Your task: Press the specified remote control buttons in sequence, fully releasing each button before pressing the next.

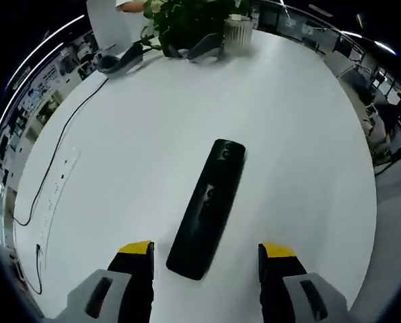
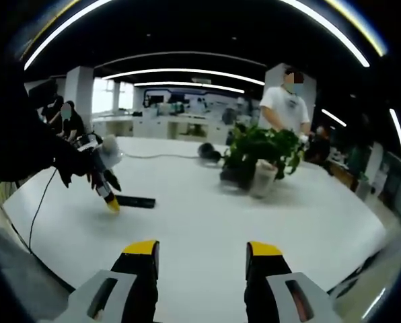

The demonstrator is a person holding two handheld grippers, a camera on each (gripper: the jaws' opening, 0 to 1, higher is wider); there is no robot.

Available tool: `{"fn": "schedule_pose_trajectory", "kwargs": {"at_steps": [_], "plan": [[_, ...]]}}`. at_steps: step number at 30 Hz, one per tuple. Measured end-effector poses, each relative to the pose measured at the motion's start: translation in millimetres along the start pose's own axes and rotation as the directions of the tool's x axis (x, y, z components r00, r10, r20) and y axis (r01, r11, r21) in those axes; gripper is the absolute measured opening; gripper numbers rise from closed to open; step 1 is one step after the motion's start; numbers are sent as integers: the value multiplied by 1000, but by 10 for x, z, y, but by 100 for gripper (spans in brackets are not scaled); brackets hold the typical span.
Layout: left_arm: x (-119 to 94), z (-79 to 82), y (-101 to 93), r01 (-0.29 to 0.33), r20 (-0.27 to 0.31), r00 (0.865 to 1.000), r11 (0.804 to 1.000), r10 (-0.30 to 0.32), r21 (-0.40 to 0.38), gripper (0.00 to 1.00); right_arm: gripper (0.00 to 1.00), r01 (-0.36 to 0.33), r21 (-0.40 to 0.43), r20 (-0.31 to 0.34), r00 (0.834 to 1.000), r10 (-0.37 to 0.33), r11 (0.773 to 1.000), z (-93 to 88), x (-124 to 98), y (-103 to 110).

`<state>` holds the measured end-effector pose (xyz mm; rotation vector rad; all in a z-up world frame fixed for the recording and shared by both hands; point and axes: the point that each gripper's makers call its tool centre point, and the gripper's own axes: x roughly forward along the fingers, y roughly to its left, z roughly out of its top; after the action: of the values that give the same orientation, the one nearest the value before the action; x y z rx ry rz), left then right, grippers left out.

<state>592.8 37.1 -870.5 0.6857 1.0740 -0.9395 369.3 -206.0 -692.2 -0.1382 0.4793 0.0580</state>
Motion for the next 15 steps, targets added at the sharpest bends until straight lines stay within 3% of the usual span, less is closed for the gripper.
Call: {"fn": "schedule_pose_trajectory", "kwargs": {"at_steps": [2,6,15], "plan": [[3,10,5,19,-1,1000,999,-19,-33,62,49,1,-1,-1,1000,-1,1000,0,-4,0],[-5,0,-12,30,-9,1000,999,-30,-21,63,49,3,1,-1,1000,-3,1000,1,-9,-6],[-18,-38,44,56,-66,996,997,-52,57,53,48,4,3,3,1000,-4,1000,13,-25,-5]]}}
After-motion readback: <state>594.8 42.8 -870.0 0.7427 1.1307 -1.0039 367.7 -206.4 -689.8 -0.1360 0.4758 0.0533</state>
